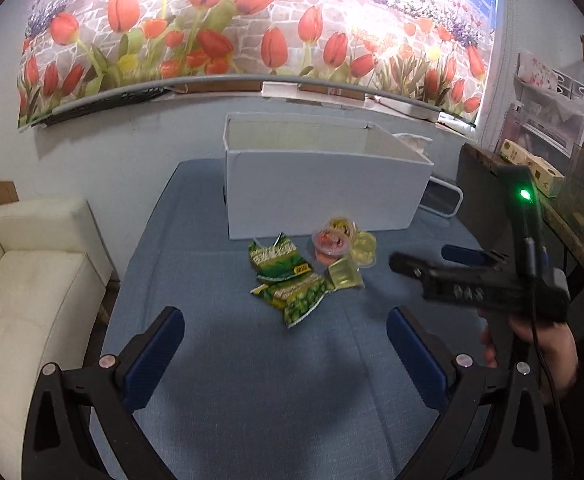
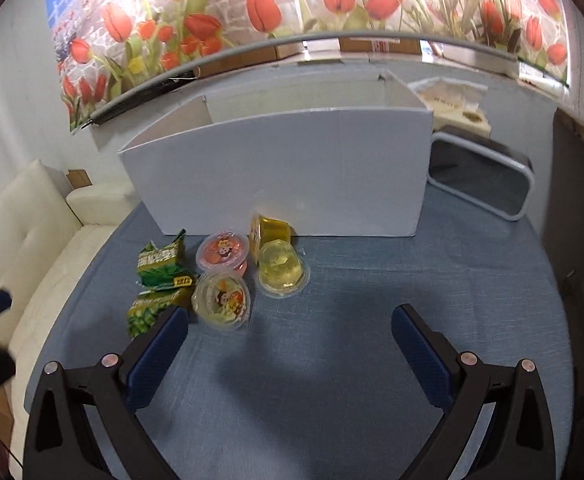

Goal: Organize snacks
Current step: 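Grasp a round yellow-green jelly cup with the right gripper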

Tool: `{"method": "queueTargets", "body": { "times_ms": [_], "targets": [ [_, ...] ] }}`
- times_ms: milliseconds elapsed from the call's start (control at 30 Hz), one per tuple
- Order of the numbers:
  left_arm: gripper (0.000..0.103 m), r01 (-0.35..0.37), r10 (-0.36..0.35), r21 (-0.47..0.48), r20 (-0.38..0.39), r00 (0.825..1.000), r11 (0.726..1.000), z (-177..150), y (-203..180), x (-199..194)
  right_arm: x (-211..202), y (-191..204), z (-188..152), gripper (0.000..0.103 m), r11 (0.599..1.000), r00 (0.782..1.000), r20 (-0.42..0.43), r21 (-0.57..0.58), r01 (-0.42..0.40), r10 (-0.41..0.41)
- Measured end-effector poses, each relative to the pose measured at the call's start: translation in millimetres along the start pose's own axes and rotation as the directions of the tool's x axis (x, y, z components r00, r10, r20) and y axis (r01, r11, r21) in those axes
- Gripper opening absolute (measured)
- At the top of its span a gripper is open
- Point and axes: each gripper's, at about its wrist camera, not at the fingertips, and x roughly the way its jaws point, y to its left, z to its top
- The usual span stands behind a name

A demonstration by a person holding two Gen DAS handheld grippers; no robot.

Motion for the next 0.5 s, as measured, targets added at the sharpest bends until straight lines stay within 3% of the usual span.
{"method": "queueTargets", "body": {
  "times_ms": [333, 400, 500],
  "targets": [
    [0.103, 0.019, -0.019, 0.026, -0.023, 1.000, 0.999, -5.9, -7.6, 10.4, 55.3, -3.3, 24.8, 0.103, 0.999, 0.998, -0.045, 0.036, 0.036, -0.035],
    [0.103, 0.020, -0.019, 0.033, -0.029, 0.999, 0.999, -6.6, -8.6, 13.3, 63.1, -3.0, 25.8, 0.094, 0.999, 0.997, -0.056, 0.022, 0.049, -0.048],
    [0.103, 0.016, -0.015, 0.024, -0.038, 0.999, 1.000, -7.8, -6.3, 18.7, 68.6, -5.3, 28.1, 0.091, 0.999, 0.998, -0.064, 0.030, 0.032, -0.030]
  ]
}}
